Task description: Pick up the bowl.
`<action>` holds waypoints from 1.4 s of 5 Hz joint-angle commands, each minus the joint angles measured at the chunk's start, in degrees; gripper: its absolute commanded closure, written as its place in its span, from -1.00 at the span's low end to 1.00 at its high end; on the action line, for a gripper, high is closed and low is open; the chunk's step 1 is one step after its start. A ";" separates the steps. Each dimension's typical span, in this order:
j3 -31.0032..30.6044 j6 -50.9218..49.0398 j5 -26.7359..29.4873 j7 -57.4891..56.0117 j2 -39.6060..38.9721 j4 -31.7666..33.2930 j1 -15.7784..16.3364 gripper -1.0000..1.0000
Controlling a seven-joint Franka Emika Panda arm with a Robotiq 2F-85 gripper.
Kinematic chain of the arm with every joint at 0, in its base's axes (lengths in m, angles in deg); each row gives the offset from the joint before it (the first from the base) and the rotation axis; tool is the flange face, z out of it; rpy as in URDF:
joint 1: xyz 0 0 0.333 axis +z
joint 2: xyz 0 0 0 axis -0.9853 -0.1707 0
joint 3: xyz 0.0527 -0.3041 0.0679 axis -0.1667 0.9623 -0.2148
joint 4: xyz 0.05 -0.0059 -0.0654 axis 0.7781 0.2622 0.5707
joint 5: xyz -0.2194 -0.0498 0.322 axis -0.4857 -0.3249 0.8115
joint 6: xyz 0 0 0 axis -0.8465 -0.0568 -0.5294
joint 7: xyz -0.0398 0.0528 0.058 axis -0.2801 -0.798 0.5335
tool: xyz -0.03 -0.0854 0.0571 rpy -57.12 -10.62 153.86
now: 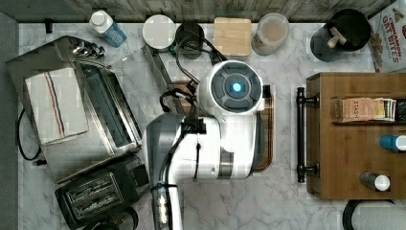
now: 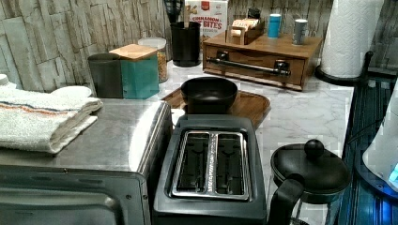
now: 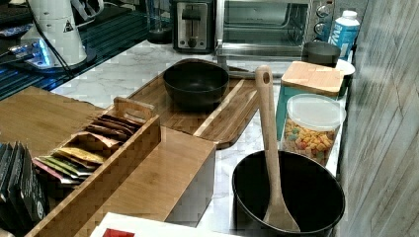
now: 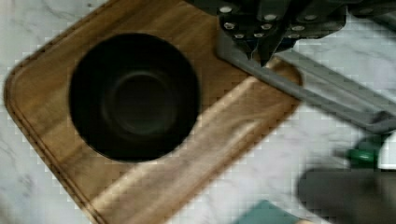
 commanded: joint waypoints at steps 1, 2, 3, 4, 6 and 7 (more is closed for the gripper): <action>6.40 5.89 0.72 0.86 12.61 14.98 -7.31 -0.78; 7.99 9.13 0.87 -0.31 14.47 19.29 -7.10 -1.00; 8.95 13.24 1.49 -2.89 15.64 24.27 -6.49 -1.00; 9.01 17.25 2.63 -4.60 15.47 29.00 -6.03 -1.00; 9.02 22.87 3.02 -3.69 16.20 35.97 -6.49 -1.00; 9.72 26.45 3.93 -3.77 16.52 38.97 -6.36 -1.00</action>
